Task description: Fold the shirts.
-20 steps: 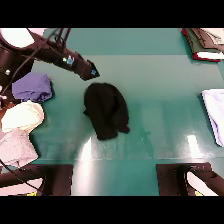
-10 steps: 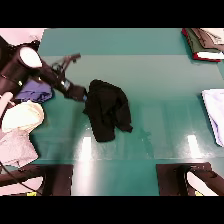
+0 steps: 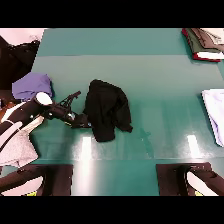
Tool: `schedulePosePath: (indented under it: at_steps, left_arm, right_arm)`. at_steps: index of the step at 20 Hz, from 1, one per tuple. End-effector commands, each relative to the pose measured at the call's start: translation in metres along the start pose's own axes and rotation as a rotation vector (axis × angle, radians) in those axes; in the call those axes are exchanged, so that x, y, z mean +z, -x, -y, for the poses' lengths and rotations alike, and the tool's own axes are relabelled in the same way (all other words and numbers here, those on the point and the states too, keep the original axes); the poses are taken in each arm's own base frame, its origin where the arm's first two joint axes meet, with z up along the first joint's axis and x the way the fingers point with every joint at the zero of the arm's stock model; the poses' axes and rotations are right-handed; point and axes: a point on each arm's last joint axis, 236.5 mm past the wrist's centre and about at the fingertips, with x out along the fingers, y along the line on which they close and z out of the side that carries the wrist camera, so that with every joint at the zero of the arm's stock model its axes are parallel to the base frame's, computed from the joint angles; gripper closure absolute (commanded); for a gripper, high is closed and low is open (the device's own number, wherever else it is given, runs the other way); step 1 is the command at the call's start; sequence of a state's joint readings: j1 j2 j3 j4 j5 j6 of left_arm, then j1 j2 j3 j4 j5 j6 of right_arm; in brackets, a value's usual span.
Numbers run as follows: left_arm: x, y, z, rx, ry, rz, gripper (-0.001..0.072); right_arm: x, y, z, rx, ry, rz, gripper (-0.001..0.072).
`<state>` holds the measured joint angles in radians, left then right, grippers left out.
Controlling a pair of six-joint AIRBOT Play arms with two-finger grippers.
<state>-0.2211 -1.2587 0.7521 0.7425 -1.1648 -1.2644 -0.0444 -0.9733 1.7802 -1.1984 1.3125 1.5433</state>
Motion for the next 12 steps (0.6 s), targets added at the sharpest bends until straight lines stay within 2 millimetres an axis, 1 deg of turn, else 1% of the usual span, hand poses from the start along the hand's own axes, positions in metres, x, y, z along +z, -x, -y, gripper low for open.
schedulePosePath:
  at_steps: [1,2,5,6,7,8,9,10,11,12]
  left_arm:
    - [-0.011,-0.017,-0.014,-0.004,0.057,0.018,0.0139]
    - [-0.012,-0.021,-0.012,0.004,0.043,0.017,0.0138]
    - [-0.012,-0.04,0.003,0.032,-0.036,0.033,0.0139]
    - [-0.013,-0.045,0.006,0.039,-0.056,0.037,0.0163]
    - [-0.012,-0.047,0.008,0.043,-0.06,0.043,0.0262]
    - [-0.011,-0.048,0.008,0.046,-0.065,0.051,0.0402]
    - [-0.009,-0.048,0.008,0.046,-0.064,0.057,0.061]
    - [-0.008,-0.046,0.01,0.044,-0.065,0.057,0.0683]
    - [-0.006,-0.04,0.013,0.035,-0.073,0.048,0.0683]
    - [-0.001,-0.028,0.019,0.023,-0.09,0.044,0.0683]
  right_arm:
    - [0.0,0.0,0.0,0.0,-0.001,-0.001,0.0687]
    - [0.0,0.0,0.0,0.0,-0.001,0.0,0.0687]
    - [0.0,0.0,0.0,0.0,-0.001,-0.001,0.0687]
    - [0.0,0.0,0.0,0.001,-0.001,-0.001,0.0687]
    - [-0.001,0.0,0.0,0.001,-0.001,-0.003,0.0687]
    - [-0.002,0.0,0.0,0.001,-0.001,-0.009,0.0687]
    - [-0.004,0.0,0.0,0.001,-0.001,-0.017,0.0688]
    - [-0.008,0.0,-0.001,0.004,-0.001,-0.033,0.0688]
    - [-0.014,-0.002,-0.001,0.007,-0.003,-0.061,0.0687]
    - [-0.026,-0.007,-0.003,0.026,-0.011,-0.117,0.0687]
